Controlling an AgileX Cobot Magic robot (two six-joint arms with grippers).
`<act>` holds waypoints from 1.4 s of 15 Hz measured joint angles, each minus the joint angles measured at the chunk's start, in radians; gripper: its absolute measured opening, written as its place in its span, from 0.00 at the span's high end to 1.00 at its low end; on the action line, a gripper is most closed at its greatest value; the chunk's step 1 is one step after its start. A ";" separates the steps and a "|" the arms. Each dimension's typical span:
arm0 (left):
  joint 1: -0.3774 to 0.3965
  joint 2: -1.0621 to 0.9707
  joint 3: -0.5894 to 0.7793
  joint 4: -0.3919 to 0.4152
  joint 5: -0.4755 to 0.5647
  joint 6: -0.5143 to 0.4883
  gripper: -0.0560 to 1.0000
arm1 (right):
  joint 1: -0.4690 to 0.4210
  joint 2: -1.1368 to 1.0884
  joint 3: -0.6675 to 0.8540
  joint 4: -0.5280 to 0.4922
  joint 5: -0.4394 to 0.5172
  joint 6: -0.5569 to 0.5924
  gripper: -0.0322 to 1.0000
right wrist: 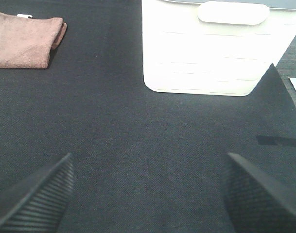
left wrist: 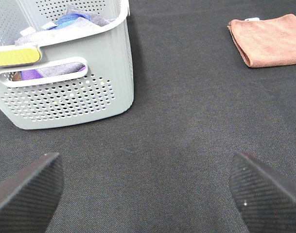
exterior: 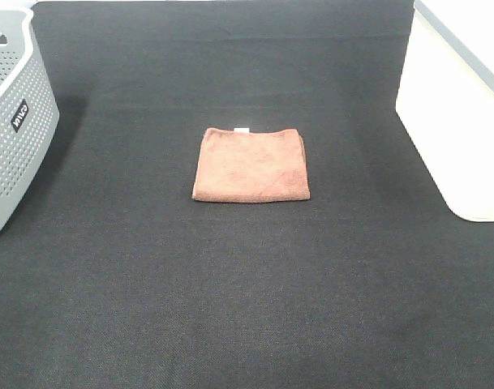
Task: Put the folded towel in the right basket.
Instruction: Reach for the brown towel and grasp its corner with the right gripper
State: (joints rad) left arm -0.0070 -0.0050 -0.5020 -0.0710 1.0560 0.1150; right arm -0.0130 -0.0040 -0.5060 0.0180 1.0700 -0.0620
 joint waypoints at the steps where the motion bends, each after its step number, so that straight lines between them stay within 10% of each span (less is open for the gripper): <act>1: 0.000 0.000 0.000 0.000 0.000 0.000 0.11 | 0.000 0.000 0.000 0.000 0.000 0.000 0.21; 21: 0.000 0.000 0.000 0.000 0.000 0.000 0.11 | 0.000 0.000 0.000 0.000 -0.001 0.000 0.22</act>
State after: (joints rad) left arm -0.0070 -0.0050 -0.5020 -0.0710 1.0560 0.1150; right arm -0.0130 -0.0040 -0.5060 0.0180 1.0690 -0.0620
